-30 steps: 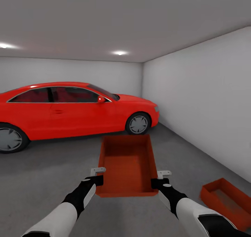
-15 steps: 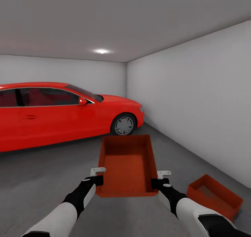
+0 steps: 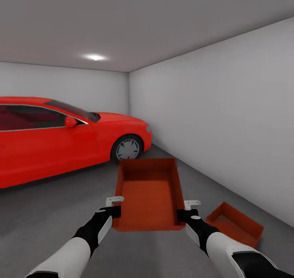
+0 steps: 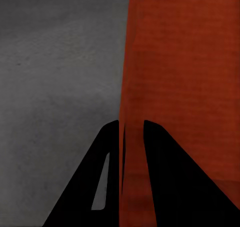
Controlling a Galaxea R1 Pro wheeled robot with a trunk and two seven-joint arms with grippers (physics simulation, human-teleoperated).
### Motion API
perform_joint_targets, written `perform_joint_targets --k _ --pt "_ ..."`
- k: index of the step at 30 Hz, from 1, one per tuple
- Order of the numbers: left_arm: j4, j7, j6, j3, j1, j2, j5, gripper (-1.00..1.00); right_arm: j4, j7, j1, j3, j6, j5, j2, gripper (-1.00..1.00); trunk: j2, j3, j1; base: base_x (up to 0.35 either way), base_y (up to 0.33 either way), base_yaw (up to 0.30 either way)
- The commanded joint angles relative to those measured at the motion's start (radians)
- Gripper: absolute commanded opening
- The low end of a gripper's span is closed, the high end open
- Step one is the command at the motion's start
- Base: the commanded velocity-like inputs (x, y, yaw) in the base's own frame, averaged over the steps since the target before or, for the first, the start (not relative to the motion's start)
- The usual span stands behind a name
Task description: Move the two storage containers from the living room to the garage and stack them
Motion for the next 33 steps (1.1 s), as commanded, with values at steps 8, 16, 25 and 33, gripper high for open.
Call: perform_joint_targets --k 8,16,25,33 --pt "0.0 0.048 0.008 0.005 0.001 0.001 -0.002 -1.0 -0.003 -0.039 -0.001 -0.031 -0.004 0.015 -0.02 -1.0 0.0 0.0 0.001 0.323 0.0 -0.286" --pt "0.0 0.048 0.008 0.005 0.001 0.001 -0.002 -1.0 -0.003 -0.039 -0.001 -0.031 -0.004 0.015 -0.02 -1.0 0.0 0.0 0.001 0.323 0.0 -0.286" --pt "0.0 0.048 0.008 0.005 0.001 0.002 -0.002 -1.0 -0.003 -0.039 -0.001 -0.031 -0.004 0.015 -0.02 -1.0 0.0 0.0 0.001 0.323 0.0 -0.286" --pt "0.0 0.048 0.009 0.006 0.001 0.003 -0.002 -1.0 -0.003 -0.039 -0.001 -0.031 -0.004 0.015 -0.02 -1.0 0.0 0.0 0.001 0.323 0.0 -0.286"
